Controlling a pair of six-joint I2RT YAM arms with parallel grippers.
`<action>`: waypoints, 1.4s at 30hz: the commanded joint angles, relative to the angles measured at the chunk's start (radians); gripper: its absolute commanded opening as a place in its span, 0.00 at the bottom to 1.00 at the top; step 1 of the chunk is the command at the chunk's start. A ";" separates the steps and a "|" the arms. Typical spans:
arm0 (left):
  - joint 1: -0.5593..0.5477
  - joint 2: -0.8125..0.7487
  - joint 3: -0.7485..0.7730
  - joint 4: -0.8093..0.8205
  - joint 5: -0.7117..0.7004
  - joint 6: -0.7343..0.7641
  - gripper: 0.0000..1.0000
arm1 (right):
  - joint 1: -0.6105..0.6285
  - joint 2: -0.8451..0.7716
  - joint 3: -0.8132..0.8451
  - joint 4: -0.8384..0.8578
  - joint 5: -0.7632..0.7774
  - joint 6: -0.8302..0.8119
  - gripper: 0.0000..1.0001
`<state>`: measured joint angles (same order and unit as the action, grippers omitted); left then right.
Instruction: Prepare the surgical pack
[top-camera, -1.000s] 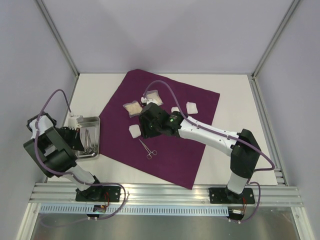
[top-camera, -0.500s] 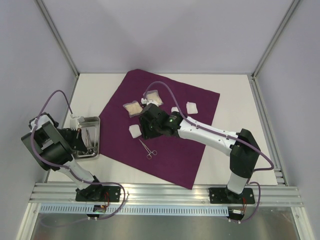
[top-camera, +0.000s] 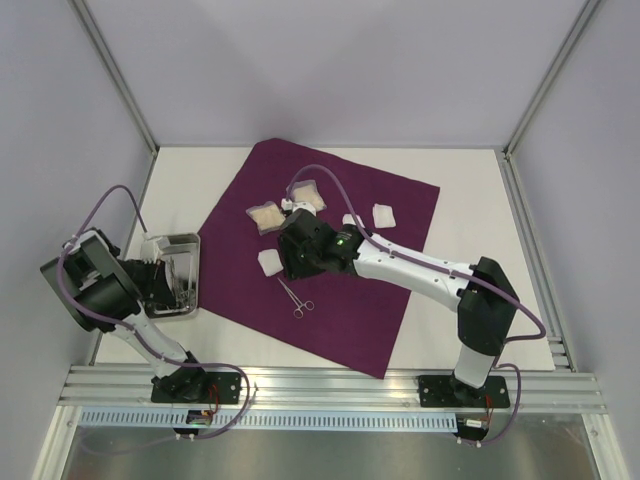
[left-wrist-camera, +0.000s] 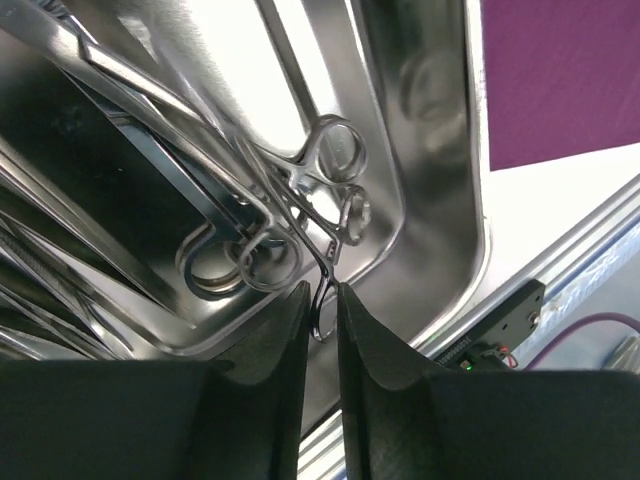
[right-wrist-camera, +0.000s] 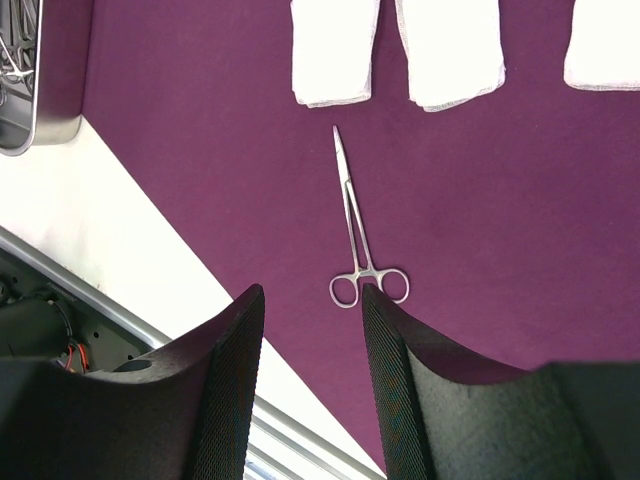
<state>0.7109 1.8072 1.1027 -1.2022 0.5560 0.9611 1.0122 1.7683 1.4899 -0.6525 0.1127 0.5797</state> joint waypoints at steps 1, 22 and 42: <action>0.001 0.021 0.026 0.042 -0.005 0.002 0.26 | 0.005 0.010 0.001 0.010 0.004 0.005 0.47; -0.048 -0.207 0.085 -0.035 -0.033 -0.021 0.42 | 0.023 0.261 0.145 -0.176 0.068 -0.144 0.16; -0.048 -0.353 0.033 -0.142 0.022 -0.022 0.43 | 0.029 0.359 0.139 -0.110 0.012 -0.236 0.18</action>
<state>0.6632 1.4883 1.1450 -1.3197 0.5438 0.9253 1.0393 2.1075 1.6112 -0.7982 0.1452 0.3733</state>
